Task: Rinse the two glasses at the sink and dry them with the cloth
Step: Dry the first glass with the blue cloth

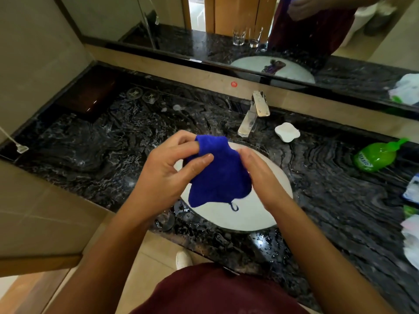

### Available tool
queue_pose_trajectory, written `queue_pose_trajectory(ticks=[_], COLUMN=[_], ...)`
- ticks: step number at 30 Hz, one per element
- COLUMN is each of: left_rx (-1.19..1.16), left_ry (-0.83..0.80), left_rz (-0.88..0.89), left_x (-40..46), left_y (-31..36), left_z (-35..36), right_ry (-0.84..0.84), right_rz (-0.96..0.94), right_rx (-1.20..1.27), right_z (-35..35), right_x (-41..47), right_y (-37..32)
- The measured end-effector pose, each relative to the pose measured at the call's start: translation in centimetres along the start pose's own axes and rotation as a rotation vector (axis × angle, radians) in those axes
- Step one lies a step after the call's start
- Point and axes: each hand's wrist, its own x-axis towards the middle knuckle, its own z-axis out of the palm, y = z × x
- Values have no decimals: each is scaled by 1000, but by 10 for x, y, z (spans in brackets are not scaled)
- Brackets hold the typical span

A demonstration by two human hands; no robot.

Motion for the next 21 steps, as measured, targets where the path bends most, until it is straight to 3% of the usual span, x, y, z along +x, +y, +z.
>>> queue_pose_trajectory(ticks=[3, 5, 9, 12, 18, 20, 21], left_rx=[-48, -93, -159, -95, -58, -156, -243], left_ry=[0, -15, -39, 44, 166, 167, 169], left_rz=[18, -2, -64, -49, -103, -163, -199], left_x=[0, -2, -5, -6, -11, -11, -10], left_y=[2, 0, -4, -8, -9, -8, -7], left_z=[-2, -3, -8, -8, 1, 4, 6], right_ry=[-179, -279, -225, -125, 401, 355, 232], right_rz=[242, 287, 91, -18, -167, -232, -215], right_rx=[5, 83, 463, 586, 56, 59, 131], right_z=[-4, -1, 8, 3, 2, 2, 3], right_x=[3, 2, 0, 1, -6, -4, -1], right_y=[8, 9, 5, 4, -2, 2, 6])
